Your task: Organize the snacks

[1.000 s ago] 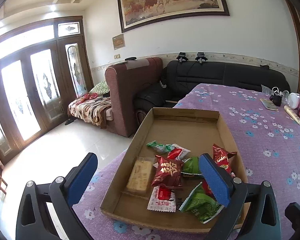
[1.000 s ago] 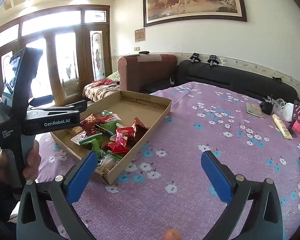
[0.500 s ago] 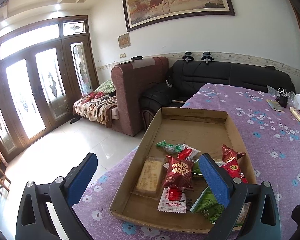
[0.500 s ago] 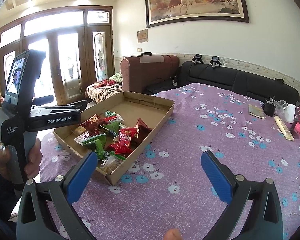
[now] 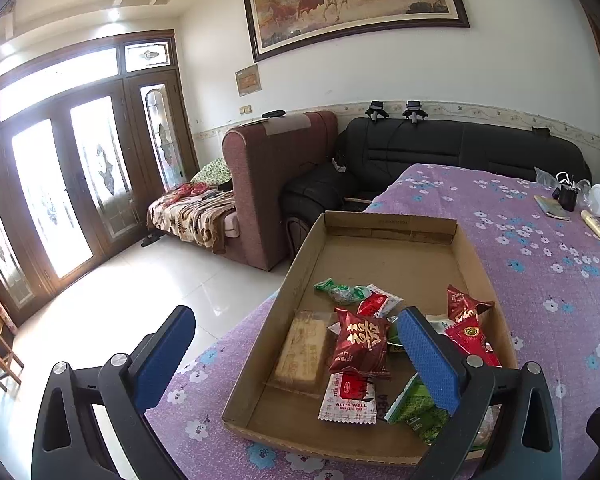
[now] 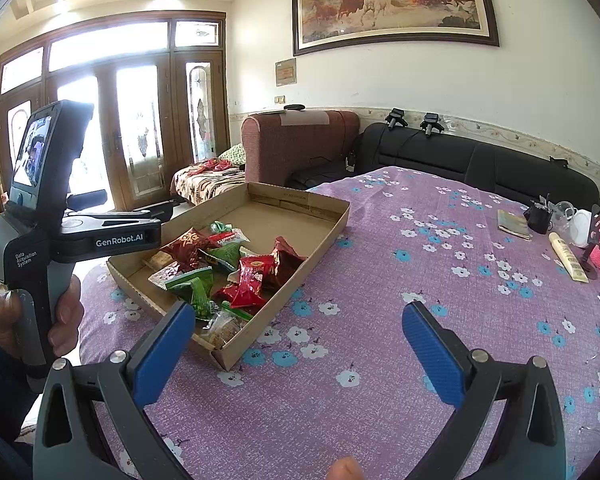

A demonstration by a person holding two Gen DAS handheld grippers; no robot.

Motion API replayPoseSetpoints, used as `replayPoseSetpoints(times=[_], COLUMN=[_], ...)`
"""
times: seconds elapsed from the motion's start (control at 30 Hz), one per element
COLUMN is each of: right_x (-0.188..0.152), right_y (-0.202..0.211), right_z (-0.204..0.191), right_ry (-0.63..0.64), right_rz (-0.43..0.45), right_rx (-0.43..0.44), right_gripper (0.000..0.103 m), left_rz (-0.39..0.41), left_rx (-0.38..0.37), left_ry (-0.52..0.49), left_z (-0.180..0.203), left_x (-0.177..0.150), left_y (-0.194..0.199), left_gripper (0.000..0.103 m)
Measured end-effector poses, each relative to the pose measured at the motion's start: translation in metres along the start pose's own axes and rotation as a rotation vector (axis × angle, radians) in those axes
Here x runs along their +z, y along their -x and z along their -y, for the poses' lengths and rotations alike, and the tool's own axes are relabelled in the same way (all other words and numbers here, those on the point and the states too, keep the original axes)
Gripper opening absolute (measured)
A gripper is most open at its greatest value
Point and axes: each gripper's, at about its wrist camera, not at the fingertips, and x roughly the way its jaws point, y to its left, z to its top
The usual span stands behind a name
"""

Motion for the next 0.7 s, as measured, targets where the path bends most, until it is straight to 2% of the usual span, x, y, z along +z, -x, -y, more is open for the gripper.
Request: replayPoseSetpoints(times=[0.43,0.7], right_x=[0.000,0.000], right_y=[0.000,0.000], right_z=[0.000,0.000], right_ry=[0.001,0.001], right_rz=[0.001,0.000], right_rx=[0.000,0.000], right_gripper=[0.103,0.103], left_rz=[0.005,0.011], left_rx=[0.021,0.048], left_ry=[-0.010,0.018], left_z=[0.000,-0.010], left_x=[-0.002,0.001], left_y=[-0.001,0.002], left_gripper=[0.102,0.102])
